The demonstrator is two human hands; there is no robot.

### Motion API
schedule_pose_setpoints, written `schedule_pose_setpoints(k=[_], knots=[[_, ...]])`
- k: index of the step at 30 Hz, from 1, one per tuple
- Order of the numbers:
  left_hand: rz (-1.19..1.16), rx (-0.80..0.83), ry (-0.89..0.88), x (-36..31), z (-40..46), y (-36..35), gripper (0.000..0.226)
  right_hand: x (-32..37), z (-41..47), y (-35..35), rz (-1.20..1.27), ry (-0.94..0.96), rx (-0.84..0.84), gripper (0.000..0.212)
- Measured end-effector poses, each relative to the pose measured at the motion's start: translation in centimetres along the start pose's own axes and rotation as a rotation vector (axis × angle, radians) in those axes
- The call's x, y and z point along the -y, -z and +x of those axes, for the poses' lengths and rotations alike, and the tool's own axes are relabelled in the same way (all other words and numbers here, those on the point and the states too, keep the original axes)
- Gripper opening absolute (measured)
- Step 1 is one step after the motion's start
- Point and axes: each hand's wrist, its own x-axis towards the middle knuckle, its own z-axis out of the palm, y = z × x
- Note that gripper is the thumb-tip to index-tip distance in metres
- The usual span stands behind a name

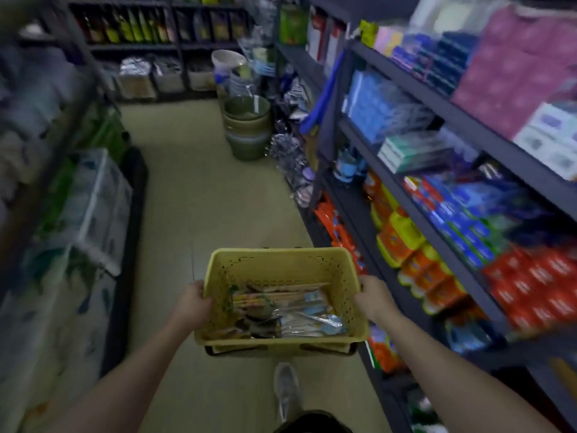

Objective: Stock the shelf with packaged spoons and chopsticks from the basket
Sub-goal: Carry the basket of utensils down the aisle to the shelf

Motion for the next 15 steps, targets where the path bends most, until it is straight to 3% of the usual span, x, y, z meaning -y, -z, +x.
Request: schedule_pose_setpoints(k=[9, 15], knots=[[0.134, -0.137, 0.013, -7.6, 20.6, 9.0, 0.03, 19.9, 22.6, 3.4, -0.253, 0.189, 0.055, 0.02], [0.199, -0.131, 0.012, -10.0, 38.4, 15.4, 0.033, 31.2, 38.0, 0.9, -0.112, 0.23, 0.138, 0.023]])
